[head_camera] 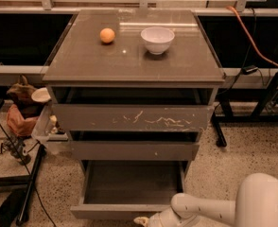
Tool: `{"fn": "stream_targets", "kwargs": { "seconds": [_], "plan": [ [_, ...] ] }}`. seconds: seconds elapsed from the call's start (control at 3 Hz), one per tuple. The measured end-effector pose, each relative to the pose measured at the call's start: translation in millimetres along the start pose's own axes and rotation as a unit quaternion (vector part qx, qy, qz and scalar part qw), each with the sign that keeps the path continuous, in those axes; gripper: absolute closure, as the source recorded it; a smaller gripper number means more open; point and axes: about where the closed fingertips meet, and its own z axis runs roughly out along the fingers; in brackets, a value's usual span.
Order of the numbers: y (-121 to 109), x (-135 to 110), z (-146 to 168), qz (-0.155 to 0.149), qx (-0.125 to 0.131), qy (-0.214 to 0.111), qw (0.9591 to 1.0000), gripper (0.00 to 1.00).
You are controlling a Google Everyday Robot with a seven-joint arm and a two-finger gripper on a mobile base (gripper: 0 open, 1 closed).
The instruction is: Close bottom drawer
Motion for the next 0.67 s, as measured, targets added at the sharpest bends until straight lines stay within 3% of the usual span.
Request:
{"fn": "stream_targets", "kwargs": {
  "seconds": [0.33, 0.67],
  "plan": [
    [-11.4, 19.3, 24.5, 0.000, -0.016, -0.013, 0.9998, 0.00],
    [-43.2, 28.7, 42.5, -0.020, -0.004, 0.004, 0.9998, 0.00]
  ]
}}
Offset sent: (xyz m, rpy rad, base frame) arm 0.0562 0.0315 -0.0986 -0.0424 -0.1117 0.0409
